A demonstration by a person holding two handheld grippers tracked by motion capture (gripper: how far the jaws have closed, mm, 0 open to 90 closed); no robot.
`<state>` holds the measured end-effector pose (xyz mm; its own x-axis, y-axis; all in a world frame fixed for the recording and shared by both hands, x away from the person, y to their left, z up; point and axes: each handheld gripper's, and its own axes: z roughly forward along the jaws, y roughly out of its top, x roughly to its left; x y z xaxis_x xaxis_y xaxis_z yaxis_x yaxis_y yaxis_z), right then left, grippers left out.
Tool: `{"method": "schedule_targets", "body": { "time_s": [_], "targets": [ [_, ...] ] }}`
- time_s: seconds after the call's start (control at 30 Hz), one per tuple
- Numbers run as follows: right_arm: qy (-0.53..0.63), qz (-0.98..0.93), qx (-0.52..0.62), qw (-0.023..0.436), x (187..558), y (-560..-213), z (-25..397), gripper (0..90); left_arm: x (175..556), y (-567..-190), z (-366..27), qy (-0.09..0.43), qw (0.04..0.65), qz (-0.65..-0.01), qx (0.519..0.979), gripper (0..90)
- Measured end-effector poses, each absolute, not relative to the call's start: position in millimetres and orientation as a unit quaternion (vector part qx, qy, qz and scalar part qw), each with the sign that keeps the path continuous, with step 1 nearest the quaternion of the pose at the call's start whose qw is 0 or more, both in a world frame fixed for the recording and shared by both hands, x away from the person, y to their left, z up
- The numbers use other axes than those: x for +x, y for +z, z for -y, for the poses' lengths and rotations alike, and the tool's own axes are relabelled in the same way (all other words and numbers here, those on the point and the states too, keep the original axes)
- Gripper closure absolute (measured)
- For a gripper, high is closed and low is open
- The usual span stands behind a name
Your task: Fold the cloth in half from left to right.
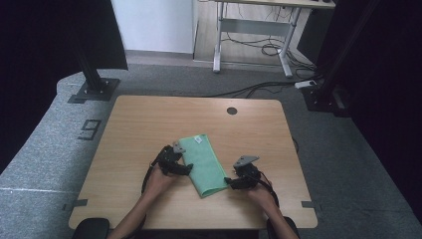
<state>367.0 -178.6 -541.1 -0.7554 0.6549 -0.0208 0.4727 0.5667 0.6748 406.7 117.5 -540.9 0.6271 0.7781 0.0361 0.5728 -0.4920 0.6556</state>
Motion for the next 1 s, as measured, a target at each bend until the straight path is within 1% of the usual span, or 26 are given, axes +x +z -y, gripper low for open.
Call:
{"method": "schedule_targets", "body": {
  "time_s": [0.3, 0.57, 0.7, 0.77, 0.9, 1.0],
  "targets": [
    [0.345, -0.88, 0.302, 0.121, 358, -542, 163, 35.6, 426, -541, -126, 0.164, 0.308, -0.407, 0.844, 14.1],
    [0.346, -0.884, 0.29, 0.125, 355, -542, 147, 35.1, 444, -539, -122, 0.177, 0.294, -0.404, 0.848, 14.0],
    [0.342, -0.884, 0.289, 0.132, 354, -541, 145, 36.0, 443, -535, -119, 0.195, 0.286, -0.393, 0.852, 14.7],
    [0.349, -0.879, 0.298, 0.129, 354, -537, 147, 39.3, 439, -530, -119, 0.201, 0.288, -0.391, 0.851, 15.5],
    [0.379, -0.867, 0.308, 0.098, 352, -527, 151, 53.9, 425, -518, -123, 0.194, 0.303, -0.381, 0.852, 16.7],
    [0.389, -0.87, 0.292, 0.076, 348, -524, 144, 60.6, 413, -512, -127, 0.186, 0.312, -0.375, 0.853, 17.0]
  ]
}}
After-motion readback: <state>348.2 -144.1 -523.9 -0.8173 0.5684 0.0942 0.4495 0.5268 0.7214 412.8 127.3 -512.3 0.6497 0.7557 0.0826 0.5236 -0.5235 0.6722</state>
